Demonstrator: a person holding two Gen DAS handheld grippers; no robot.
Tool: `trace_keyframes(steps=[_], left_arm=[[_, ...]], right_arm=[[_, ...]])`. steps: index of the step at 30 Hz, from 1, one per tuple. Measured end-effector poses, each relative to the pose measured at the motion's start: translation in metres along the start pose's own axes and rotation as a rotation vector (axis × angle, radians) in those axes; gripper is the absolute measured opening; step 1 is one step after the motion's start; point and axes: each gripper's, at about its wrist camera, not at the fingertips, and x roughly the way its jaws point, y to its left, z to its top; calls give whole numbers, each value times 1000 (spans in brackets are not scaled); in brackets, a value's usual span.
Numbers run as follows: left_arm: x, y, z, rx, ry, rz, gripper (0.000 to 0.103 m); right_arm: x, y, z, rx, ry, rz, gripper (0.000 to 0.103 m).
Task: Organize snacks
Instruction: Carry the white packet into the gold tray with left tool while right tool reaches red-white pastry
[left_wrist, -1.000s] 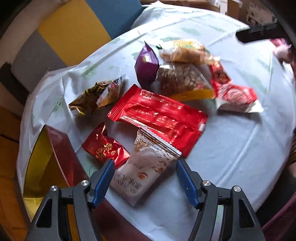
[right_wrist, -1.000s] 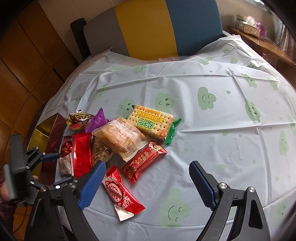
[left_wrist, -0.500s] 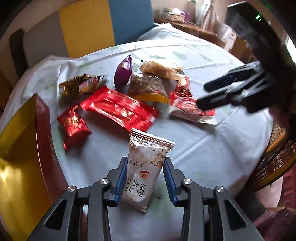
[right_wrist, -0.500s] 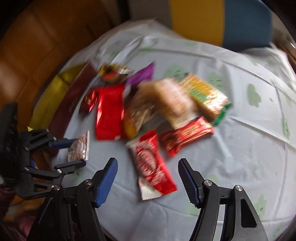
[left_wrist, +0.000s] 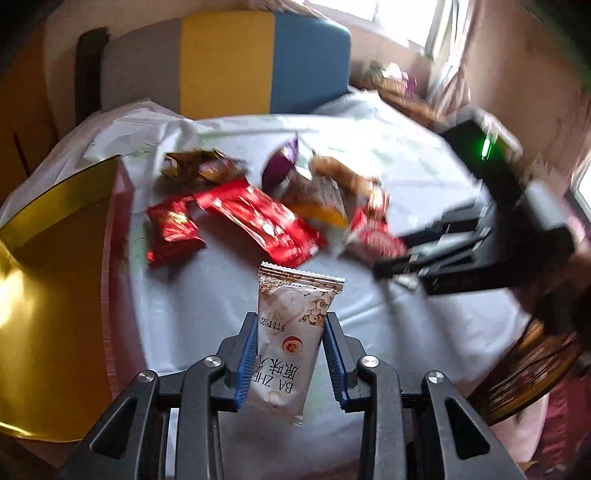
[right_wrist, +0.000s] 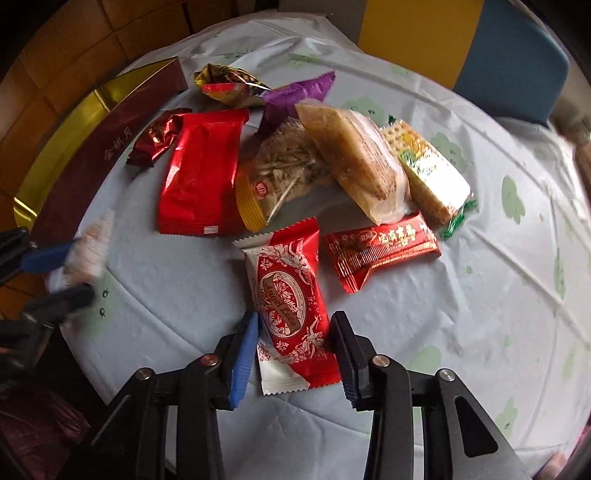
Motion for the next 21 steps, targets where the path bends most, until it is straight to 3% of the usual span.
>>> trace_keyframes(steps=[4,9,16,21], left_arm=[[-29,29,12,-105,-56,-22,35],[-59,79,15,-278,-114,6,35],[-55,141,25,-429,-113,101,35],[-33,166,34,-524,-68,87,35]], right_arm=[[3,-3,-2,-29,-8,-20,42],[1,1,-3,-38,-15,-26,42],[-1,16,-5,-80,-21,-64,42],[-3,23,-6,-87,-21,-69,42]])
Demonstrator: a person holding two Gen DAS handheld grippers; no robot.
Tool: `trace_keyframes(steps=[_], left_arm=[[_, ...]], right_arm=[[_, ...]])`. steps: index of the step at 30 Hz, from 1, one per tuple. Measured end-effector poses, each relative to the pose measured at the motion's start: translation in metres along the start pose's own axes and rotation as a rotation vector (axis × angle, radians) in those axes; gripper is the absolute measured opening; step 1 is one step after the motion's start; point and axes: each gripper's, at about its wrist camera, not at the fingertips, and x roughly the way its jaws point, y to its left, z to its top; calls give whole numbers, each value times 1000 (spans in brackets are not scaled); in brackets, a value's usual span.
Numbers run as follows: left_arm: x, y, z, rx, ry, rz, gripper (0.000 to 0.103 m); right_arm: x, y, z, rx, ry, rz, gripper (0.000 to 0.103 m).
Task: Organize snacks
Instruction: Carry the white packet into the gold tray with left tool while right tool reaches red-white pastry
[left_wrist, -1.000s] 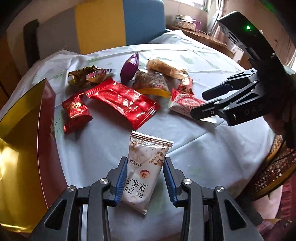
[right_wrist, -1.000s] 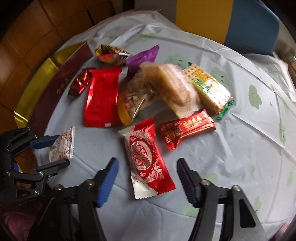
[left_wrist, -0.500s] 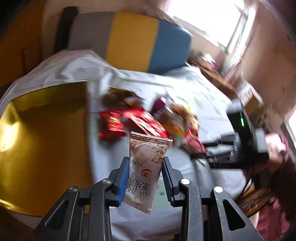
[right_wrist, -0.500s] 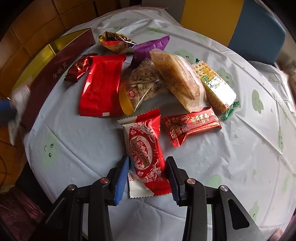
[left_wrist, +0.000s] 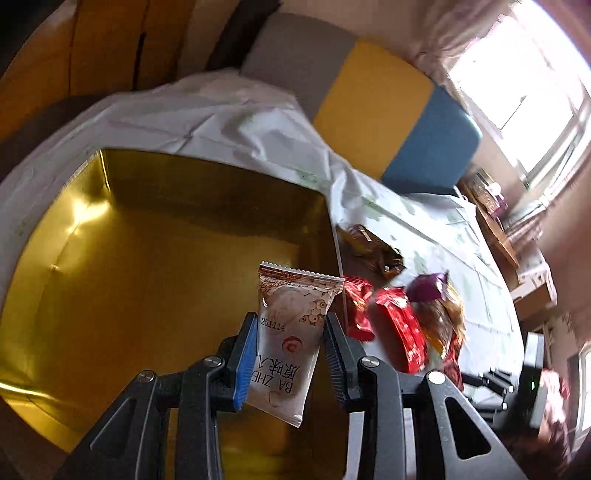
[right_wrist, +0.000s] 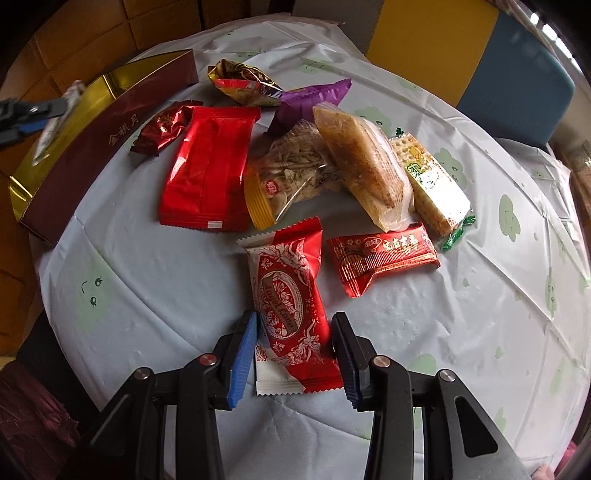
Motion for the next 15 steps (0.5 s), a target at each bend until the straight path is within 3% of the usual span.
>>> trace_keyframes(steps=[9,15], left_arm=[[38,-3,22,-9,20,50,38],[43,-5,20,6,50,26,52]], right_arm=[[3,-2,2,-8,-1,1,42],[5,-5,3,-7,-2,4,42]])
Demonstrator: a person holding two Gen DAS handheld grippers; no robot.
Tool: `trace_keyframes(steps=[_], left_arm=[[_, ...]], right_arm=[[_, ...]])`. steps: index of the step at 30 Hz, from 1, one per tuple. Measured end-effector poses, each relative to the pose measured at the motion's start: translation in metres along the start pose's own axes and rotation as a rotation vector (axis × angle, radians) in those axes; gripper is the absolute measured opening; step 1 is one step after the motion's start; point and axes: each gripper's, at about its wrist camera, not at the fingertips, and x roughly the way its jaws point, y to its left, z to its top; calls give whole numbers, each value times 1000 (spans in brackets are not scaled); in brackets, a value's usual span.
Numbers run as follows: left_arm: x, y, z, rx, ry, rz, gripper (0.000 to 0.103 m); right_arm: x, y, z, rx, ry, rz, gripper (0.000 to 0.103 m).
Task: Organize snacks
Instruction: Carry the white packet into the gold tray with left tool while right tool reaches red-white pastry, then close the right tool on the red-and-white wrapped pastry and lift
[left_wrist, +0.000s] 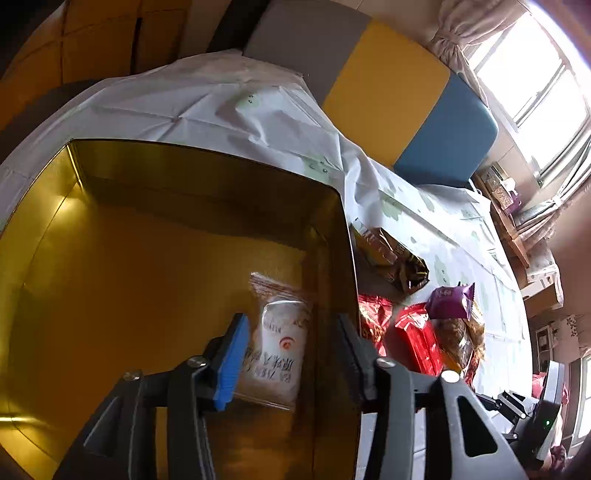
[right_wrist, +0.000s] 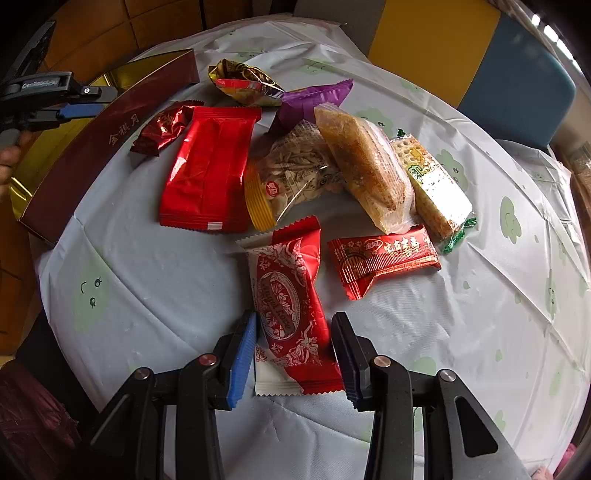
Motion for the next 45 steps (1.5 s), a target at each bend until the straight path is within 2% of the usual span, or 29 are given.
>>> trace_keyframes(steps=[10,15,23,24,25,26,27,30,32,34,36,38,42,45], left_arm=[[-38,-16,-49,128,-70,92,53],[-53,-17,-73,160,-91,122,53],[-64,-22,-101,212,-116,180,53],[-66,-23,-103,218,-129,187,53],[-68,-24,-106,221,-141,194,53],[-69,-25,-107,227,-150,202,53],[-70,-26,-109,236,-162,216,53],[-73,-27,-112,250,-172,228,53],[-74,-27,-113,254,-181,232,53],[-74,-29,-115,267,-189,250,53],[-75,-30,-116,273,-193,266,53],[-76,-30,-117,277,-198,275,53],[-77,-26,-118,265,-196,287,53],[-79,-24,-119,254,-198,286,53]], right_arm=[[1,-4,2,9,-5,3,41],[1,-7,1,32,-3,19,41],[2,-3,-1,15,-14,-9,41],[2,-3,-1,18,-17,-22,50],[2,-3,-1,25,-19,-64,70],[3,-7,-1,42,-20,-113,79],[5,-10,0,55,-15,-114,86],[4,-13,3,77,-32,-103,83],[4,-7,4,51,-59,-116,77],[3,1,5,46,-82,-88,51],[5,8,8,42,-99,-59,38],[5,12,8,32,-110,-75,38],[6,4,8,80,-98,-34,39],[7,2,9,72,-101,-49,39]])
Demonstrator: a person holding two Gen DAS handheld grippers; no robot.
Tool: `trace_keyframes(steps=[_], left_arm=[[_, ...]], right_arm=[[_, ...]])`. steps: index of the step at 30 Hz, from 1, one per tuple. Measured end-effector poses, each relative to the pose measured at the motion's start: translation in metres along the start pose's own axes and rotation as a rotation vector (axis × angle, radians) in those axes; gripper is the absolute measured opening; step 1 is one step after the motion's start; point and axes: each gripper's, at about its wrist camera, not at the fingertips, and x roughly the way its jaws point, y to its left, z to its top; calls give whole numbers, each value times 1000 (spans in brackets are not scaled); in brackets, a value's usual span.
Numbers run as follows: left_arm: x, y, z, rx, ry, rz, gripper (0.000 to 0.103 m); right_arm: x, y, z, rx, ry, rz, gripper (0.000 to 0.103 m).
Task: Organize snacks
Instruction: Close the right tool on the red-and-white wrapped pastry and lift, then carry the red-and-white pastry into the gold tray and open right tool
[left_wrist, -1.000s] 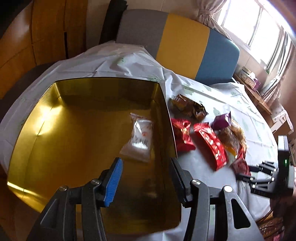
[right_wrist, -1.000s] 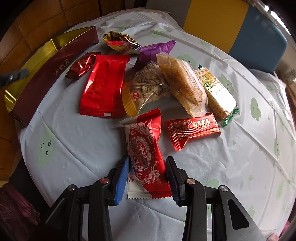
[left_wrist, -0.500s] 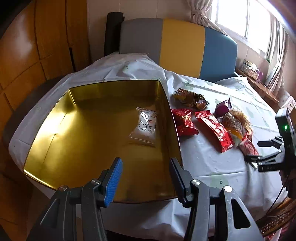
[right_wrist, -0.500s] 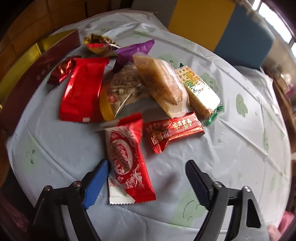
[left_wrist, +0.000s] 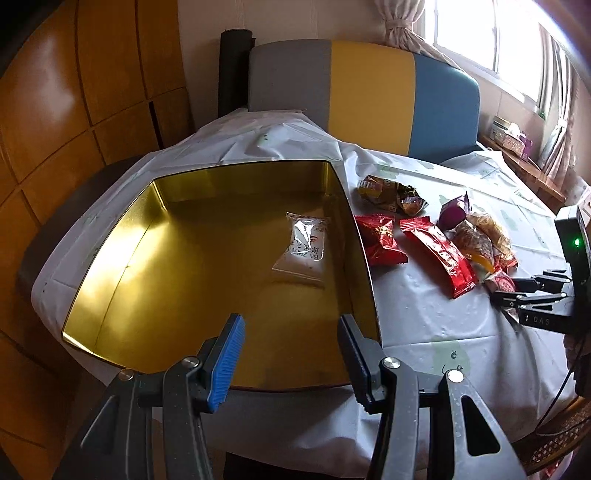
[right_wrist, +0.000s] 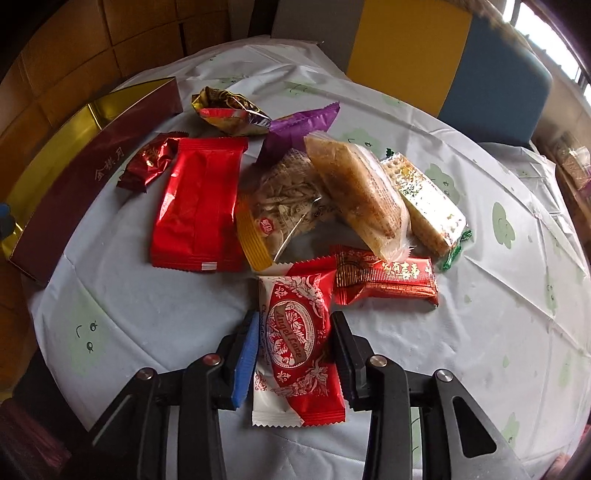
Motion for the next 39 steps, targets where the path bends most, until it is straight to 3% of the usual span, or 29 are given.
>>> trace_keyframes(steps=[11,17,26,31,35,39], left_arm=[[-9,6,-3,-15,-19,12,53],[-13,14,-5,-39,-29,4,53],[-14,48,-5,-151,-25,16,53],[-17,74,-10,-207,-33,51,53],[-16,86,-15,-236,-27,69,53],[-14,93,-16,-250,-25,75,53]], right_arm=[[-22,9,-23,56,65,19,31],[-59,28,-29,101,-5,123,31],[-90,98,23,72,-127,331,31],[-88,142,59,54,-142,404,31],[-77,179,82,11,-118,427,34],[-58,205,88,-36,-82,397,40]])
